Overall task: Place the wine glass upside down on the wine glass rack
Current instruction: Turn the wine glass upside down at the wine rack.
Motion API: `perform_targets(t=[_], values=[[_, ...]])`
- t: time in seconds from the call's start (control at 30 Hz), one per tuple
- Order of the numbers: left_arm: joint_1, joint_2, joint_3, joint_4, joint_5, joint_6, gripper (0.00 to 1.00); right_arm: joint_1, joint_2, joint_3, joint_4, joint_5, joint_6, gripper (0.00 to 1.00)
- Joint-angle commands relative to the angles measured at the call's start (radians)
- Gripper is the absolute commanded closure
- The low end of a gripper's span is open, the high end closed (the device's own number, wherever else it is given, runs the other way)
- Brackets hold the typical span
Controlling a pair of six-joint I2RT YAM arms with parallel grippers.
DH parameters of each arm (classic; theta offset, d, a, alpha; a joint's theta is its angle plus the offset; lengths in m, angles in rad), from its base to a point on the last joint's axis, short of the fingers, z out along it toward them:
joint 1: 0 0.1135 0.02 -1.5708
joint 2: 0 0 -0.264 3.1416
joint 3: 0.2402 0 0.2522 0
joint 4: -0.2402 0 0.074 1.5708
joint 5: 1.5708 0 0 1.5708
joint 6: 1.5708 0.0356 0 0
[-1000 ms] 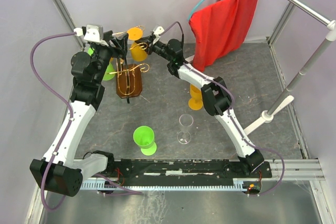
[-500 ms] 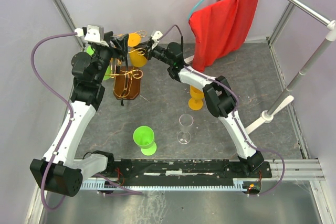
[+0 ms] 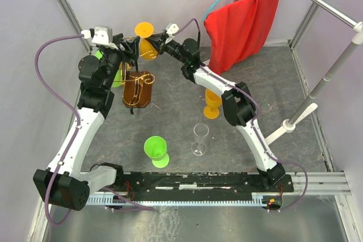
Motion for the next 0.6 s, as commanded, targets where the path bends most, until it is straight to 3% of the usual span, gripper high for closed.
perform_targets(t=[0.0, 0.57], values=[[0.006, 0.005, 0.007, 0.053, 0.003, -0.033, 0.3, -0.011, 0.028, 0.059, 0.035, 0.029, 0.025, 0.99], [0.009, 0.047, 0.014, 0.075, 0.012, -0.036, 0.3, -0.018, 0.006, -0.04, 0.042, -0.016, 0.038, 0.99]])
